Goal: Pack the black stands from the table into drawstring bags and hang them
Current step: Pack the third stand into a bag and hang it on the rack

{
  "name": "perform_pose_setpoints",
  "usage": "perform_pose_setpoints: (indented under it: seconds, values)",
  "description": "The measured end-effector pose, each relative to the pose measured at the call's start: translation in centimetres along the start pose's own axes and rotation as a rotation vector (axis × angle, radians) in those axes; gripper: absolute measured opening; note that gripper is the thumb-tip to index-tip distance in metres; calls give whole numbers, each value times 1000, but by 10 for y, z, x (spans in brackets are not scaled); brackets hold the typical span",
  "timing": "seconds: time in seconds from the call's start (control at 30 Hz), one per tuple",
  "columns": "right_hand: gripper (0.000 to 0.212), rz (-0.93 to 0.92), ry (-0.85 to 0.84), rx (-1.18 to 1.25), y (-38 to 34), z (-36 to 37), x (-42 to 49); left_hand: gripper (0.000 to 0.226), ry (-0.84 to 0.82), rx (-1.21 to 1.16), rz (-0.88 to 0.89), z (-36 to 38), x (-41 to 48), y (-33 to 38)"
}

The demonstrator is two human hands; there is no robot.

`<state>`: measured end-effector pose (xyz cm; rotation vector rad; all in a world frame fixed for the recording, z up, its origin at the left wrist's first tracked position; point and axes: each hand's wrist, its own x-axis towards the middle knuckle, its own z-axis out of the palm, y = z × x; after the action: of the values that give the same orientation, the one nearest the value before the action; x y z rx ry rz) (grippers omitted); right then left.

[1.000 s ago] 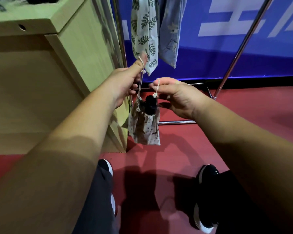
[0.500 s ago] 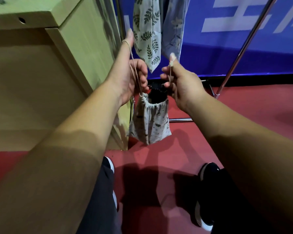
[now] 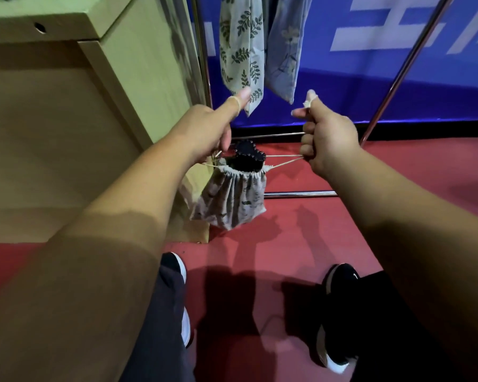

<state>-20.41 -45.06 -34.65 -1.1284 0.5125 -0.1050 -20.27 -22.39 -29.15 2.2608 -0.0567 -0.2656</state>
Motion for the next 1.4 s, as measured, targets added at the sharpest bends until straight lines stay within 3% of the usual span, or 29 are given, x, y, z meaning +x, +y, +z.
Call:
perform_pose_setpoints:
  seconds: [0.2, 0.4, 0.6, 0.77, 0.87, 1.03, 1.3, 1.4]
  values:
    - [44, -71, 89, -11, -5, -11, -4, 97, -19, -41, -39, -12, 0, -4]
    - [45, -118, 67, -143, -2, -5, -10, 98, -17, -115, -55, -7, 2, -8]
    - [53, -122, -101, -271, -12, 2, -9, 66, -133, -359, 80, 6, 8, -4]
    - [55, -151, -304, -340, 2, 7, -9, 39, -132, -337, 146, 30, 10, 1]
    - [59, -119, -452, -284, 6, 16, -14, 38, -68, -319, 203, 43, 18, 0]
    - [53, -49, -405, -288, 2, 25, -17, 50, -165, -517, 183, 53, 24, 9]
    - [50, 27, -392, -310, -5, 21, -24, 44, -258, -615, 123, 63, 32, 14]
    - [44, 31, -407, -379, -7, 15, -23, 29, -254, -603, 130, 66, 35, 15]
